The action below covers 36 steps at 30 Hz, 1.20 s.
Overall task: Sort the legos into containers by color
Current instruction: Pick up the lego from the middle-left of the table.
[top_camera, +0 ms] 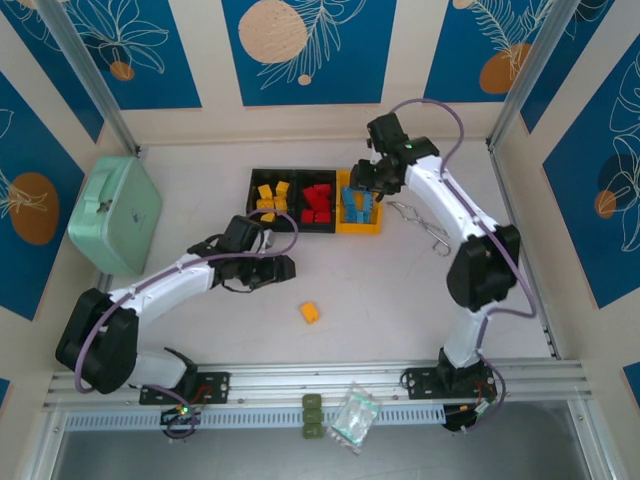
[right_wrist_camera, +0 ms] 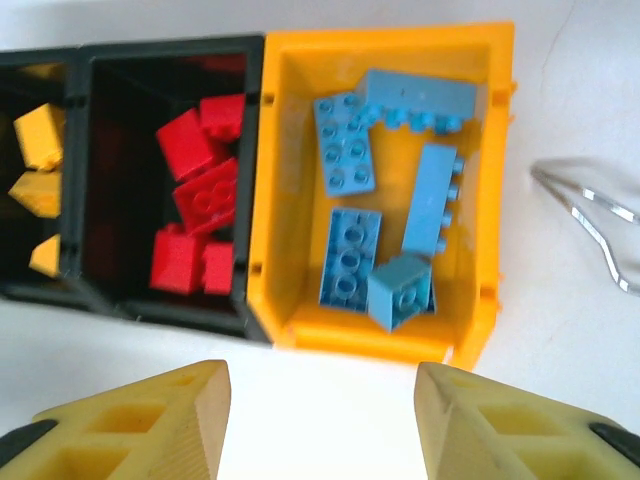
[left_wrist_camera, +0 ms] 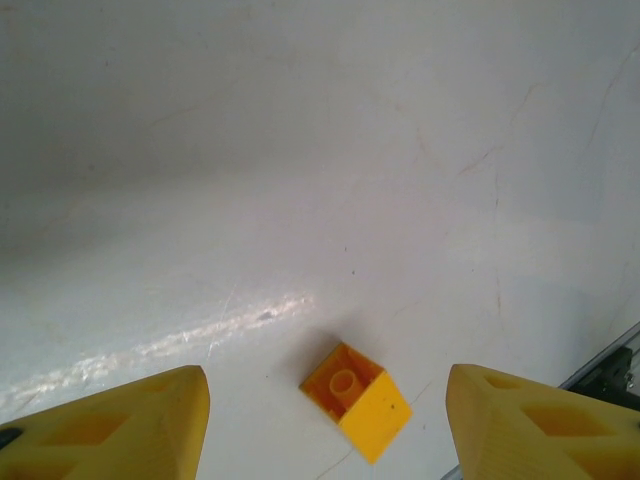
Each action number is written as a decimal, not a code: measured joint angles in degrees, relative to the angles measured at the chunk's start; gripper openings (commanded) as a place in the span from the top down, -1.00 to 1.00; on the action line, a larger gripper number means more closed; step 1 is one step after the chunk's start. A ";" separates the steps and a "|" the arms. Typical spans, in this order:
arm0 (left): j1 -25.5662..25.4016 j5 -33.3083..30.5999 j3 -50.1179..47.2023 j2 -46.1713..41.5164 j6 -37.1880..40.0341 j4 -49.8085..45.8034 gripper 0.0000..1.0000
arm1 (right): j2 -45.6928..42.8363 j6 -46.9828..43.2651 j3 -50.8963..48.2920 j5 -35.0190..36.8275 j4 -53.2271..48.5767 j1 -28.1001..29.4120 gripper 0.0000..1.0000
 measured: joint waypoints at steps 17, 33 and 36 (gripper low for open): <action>-14.40 -1.55 4.90 6.88 -7.06 -8.70 -0.46 | -25.42 7.04 -40.63 -5.90 9.84 -1.88 -0.32; -17.64 -4.61 20.87 22.53 -5.07 -15.13 -0.30 | -35.17 9.33 -52.26 -8.74 11.82 -8.24 -0.30; -18.88 -6.64 23.87 24.17 -3.34 -18.18 -0.28 | -35.85 9.66 -54.12 -9.66 12.41 -8.50 -0.30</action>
